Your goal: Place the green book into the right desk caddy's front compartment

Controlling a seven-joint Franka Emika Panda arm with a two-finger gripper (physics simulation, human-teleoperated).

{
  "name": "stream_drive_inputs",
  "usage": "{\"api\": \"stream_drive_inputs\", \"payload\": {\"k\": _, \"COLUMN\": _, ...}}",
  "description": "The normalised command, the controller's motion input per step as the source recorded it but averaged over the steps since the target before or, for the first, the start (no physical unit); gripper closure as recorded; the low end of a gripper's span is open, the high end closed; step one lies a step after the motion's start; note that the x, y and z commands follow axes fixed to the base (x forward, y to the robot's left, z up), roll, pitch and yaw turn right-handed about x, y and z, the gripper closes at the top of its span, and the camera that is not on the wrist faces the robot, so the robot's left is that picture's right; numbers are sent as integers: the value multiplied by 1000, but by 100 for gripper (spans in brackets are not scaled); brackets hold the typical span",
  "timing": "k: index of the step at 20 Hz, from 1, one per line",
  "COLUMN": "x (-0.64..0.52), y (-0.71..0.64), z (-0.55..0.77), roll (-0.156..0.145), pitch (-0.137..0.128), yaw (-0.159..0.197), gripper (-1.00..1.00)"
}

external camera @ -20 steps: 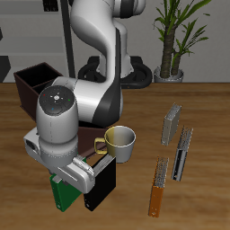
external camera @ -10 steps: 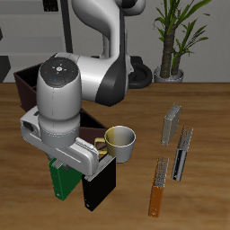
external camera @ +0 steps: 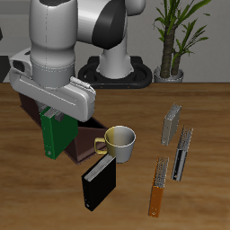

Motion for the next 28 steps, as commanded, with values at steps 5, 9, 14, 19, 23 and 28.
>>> {"api": "stream_drive_inputs", "payload": {"k": 5, "x": -792, "y": 229, "z": 803, "roll": -1, "pitch": -93, "yaw": 67, "gripper": 100}}
{"api": "stream_drive_inputs", "payload": {"k": 9, "x": -668, "y": 350, "z": 493, "roll": 31, "pitch": -96, "yaw": 37, "gripper": 100}}
{"api": "stream_drive_inputs", "payload": {"k": 14, "x": -659, "y": 410, "z": 343, "roll": 78, "pitch": -83, "yaw": 94, "gripper": 100}}
{"api": "stream_drive_inputs", "payload": {"k": 19, "x": -408, "y": 330, "z": 158, "roll": 85, "pitch": -36, "yaw": 100, "gripper": 100}}
{"api": "stream_drive_inputs", "payload": {"k": 23, "x": -538, "y": 334, "z": 25, "roll": 73, "pitch": 18, "yaw": 72, "gripper": 100}}
{"api": "stream_drive_inputs", "payload": {"k": 28, "x": -303, "y": 261, "z": -303, "roll": 85, "pitch": 61, "yaw": 130, "gripper": 100}}
